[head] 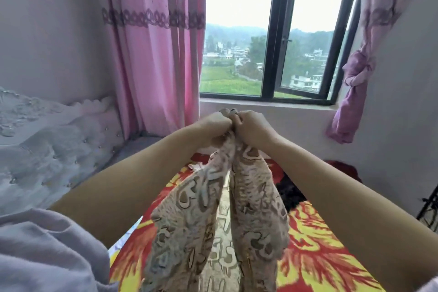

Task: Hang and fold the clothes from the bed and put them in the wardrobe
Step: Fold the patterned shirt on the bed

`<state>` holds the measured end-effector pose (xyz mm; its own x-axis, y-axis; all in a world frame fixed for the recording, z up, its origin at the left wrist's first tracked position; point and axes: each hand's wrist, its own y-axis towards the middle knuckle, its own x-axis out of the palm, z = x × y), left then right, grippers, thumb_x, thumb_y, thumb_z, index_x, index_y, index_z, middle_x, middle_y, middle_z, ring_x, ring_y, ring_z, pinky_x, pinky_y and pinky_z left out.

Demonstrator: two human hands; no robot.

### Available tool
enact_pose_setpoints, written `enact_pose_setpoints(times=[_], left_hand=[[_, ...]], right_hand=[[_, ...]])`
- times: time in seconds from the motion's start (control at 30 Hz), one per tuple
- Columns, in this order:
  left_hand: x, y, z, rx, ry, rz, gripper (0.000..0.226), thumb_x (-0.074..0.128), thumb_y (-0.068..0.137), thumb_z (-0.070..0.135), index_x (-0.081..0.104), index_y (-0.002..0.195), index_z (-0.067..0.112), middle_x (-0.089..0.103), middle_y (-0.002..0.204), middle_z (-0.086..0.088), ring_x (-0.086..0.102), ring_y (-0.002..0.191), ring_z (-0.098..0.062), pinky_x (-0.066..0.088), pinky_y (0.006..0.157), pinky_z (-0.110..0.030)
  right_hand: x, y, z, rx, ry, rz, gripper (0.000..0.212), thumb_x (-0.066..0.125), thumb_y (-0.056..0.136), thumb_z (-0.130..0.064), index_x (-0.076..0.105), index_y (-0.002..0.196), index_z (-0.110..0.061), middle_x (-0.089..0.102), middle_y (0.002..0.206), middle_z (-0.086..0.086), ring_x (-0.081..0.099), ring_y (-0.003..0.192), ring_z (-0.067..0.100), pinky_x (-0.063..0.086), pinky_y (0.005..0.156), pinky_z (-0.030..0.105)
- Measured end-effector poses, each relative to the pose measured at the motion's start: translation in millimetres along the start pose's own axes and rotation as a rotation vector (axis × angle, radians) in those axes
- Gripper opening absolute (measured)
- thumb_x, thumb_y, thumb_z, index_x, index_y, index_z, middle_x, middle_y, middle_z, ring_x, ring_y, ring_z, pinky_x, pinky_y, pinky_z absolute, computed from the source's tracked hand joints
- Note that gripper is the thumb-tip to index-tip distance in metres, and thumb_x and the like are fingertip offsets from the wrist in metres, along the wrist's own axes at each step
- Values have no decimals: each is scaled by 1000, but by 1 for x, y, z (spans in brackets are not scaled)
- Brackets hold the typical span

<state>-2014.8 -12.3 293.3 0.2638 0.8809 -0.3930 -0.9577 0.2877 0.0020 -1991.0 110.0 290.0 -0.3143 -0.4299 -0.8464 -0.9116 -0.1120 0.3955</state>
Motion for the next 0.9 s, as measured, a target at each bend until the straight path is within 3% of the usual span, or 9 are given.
enact_pose_setpoints(times=[0.17,0.27,0.33,0.43,0.47,0.53,0.63,0.8,0.9], left_hand=[[-24,-13,7,-84,-429,-287,21,43,88,-13,55,104,-6,66,93,-22,72,76,-27,61,64,-30],[-25,-15,3,204,306,-93,19,56,89,-1,56,107,-5,64,106,-20,66,89,-22,58,79,-33],[-23,-13,-1,476,962,196,45,65,88,24,44,122,4,49,122,-14,51,105,-22,47,96,-41],[-21,-9,4,621,1270,162,90,72,80,34,15,148,19,25,147,-6,24,137,-24,5,115,-50],[-19,-6,8,573,1224,33,90,72,79,29,16,149,22,33,146,-3,31,135,-22,7,115,-47],[-17,-1,14,398,988,-211,59,68,80,17,45,134,21,60,116,0,57,104,-18,45,97,-34],[-20,8,16,268,901,-275,22,61,84,8,65,105,10,62,82,2,53,66,-11,47,58,-17],[-12,16,26,387,1031,-214,37,54,85,2,62,120,13,57,84,9,54,69,-7,46,55,-7],[-14,20,31,363,1109,-211,40,49,84,-3,61,120,11,59,92,1,61,87,-24,56,78,-34]], right_hand=[[-11,-6,10,-108,432,-351,43,38,102,-35,56,120,0,62,113,25,60,95,26,49,88,44],[-10,-9,22,-156,460,-301,27,49,96,-5,53,122,1,64,106,16,58,88,14,51,73,18],[-10,-8,27,-178,416,-260,32,47,94,-1,55,124,-7,63,101,0,62,92,14,50,69,10],[-9,-7,33,-207,328,-270,39,52,93,-5,54,129,-17,62,106,-11,60,94,4,47,75,9],[-7,-8,35,-221,313,-268,40,53,92,-3,54,129,-18,61,103,-15,59,90,-2,46,75,8],[0,-12,43,-210,350,-232,42,52,89,2,52,126,-18,62,101,-11,58,86,2,48,76,15],[17,-23,59,-31,475,-182,30,54,88,-2,44,110,-19,62,90,2,55,76,18,47,63,28],[54,-49,96,132,426,-303,15,58,80,-21,56,94,-15,59,85,-4,53,75,9,46,68,26],[62,-58,123,212,394,-350,4,60,74,-19,56,74,-20,56,72,-7,50,67,10,42,64,26]])
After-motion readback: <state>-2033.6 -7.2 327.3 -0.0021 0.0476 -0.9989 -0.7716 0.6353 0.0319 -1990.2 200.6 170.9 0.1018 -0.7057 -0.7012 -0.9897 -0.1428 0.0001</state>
